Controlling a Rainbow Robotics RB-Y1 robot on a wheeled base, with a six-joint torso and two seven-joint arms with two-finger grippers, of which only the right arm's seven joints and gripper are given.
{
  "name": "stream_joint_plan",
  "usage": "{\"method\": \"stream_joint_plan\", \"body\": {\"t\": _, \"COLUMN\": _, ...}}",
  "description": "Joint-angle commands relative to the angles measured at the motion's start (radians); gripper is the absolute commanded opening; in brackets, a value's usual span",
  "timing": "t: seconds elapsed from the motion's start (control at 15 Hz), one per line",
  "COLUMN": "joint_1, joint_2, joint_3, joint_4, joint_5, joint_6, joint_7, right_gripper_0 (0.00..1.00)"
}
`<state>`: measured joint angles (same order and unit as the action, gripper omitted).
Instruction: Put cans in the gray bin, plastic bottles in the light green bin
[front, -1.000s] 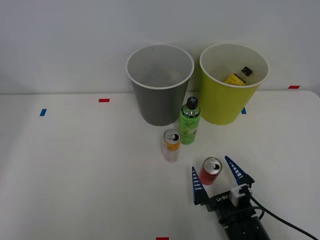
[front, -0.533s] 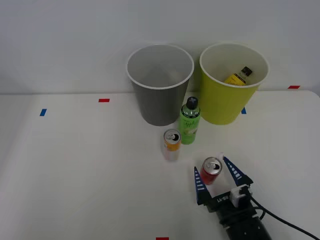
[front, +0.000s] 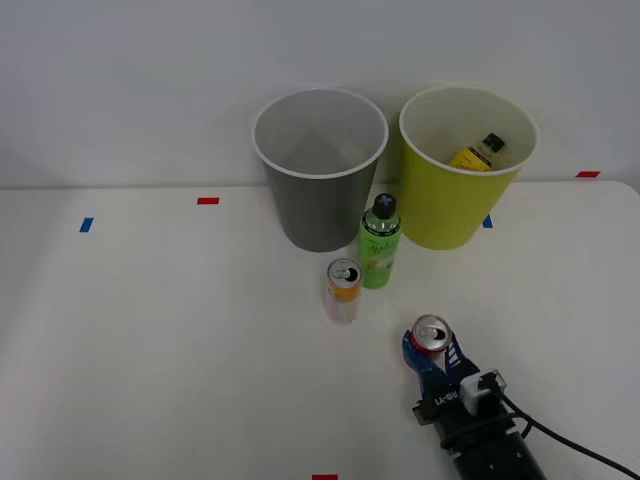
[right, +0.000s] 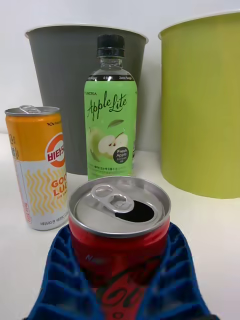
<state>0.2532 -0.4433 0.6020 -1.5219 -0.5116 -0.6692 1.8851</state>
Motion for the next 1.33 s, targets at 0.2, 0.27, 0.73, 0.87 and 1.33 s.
{"method": "stream_joint_plan", "body": {"t": 0.2, "joint_1": 0.001, "joint_2": 0.008, "joint_3": 0.001, "joint_4": -0.011, "joint_5": -0.013, "joint_6": 0.0, "joint_7": 0.0, "right_gripper_0": 0.0}}
{"method": "stream_joint_plan", "body": {"t": 0.27, "joint_1": 0.003, "joint_2": 0.009, "joint_3": 0.001, "joint_4": -0.012, "joint_5": -0.016, "joint_6": 0.0, "joint_7": 0.0, "right_gripper_0": 0.0}}
{"method": "stream_joint_plan", "body": {"t": 0.73, "joint_1": 0.144, "joint_2": -0.115, "joint_3": 0.004, "joint_4": -0.245, "joint_5": -0.143, "joint_6": 0.0, "joint_7": 0.0, "right_gripper_0": 0.0}}
{"method": "stream_joint_plan", "body": {"t": 0.87, "joint_1": 0.195, "joint_2": -0.175, "joint_3": 0.002, "joint_4": -0.348, "joint_5": -0.196, "joint_6": 0.0, "joint_7": -0.003, "right_gripper_0": 0.0}}
{"method": "stream_joint_plan", "body": {"t": 1.33, "joint_1": 0.129, "joint_2": -0.143, "joint_3": -0.005, "joint_4": -0.612, "joint_5": -0.372, "joint_6": 0.146, "joint_7": -0.024, "right_gripper_0": 0.0}}
